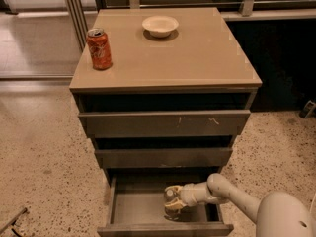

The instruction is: Pick water bottle from bottom drawer and place on counter

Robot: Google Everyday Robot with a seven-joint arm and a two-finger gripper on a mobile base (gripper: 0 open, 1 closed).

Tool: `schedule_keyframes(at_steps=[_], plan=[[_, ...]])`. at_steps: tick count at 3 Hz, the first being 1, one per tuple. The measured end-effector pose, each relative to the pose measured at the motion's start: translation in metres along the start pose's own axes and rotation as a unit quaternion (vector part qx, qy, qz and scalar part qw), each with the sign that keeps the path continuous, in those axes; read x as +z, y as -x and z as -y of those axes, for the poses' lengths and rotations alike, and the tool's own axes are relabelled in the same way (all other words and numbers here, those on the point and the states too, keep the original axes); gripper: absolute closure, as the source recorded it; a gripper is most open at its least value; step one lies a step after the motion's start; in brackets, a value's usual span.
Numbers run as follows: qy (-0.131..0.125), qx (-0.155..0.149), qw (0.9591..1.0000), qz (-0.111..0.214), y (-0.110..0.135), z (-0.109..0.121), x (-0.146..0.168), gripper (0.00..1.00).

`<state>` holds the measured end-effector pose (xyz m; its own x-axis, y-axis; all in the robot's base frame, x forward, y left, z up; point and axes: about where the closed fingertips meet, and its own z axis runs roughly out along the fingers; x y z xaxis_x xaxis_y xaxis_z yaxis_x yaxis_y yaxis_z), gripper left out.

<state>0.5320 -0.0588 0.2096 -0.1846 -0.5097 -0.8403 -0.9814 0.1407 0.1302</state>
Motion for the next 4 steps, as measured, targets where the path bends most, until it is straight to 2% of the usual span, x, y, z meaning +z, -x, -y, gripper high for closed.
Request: schedule_keyframes(at_steps=[1,2,3,4], plan=[[0.000,0.000,1.0000,0.000,0.000,0.000,0.000,0.88],[0.000,0.000,1.0000,0.002,0.005,-0.004,-0.002,1.00],[-0.006,0.000,0.9998,0.021,0.035,-0.013,-0.023,1.00],[-0.006,0.002,0.9984,0.057,0.089,-0.031,-0.062,1.00]])
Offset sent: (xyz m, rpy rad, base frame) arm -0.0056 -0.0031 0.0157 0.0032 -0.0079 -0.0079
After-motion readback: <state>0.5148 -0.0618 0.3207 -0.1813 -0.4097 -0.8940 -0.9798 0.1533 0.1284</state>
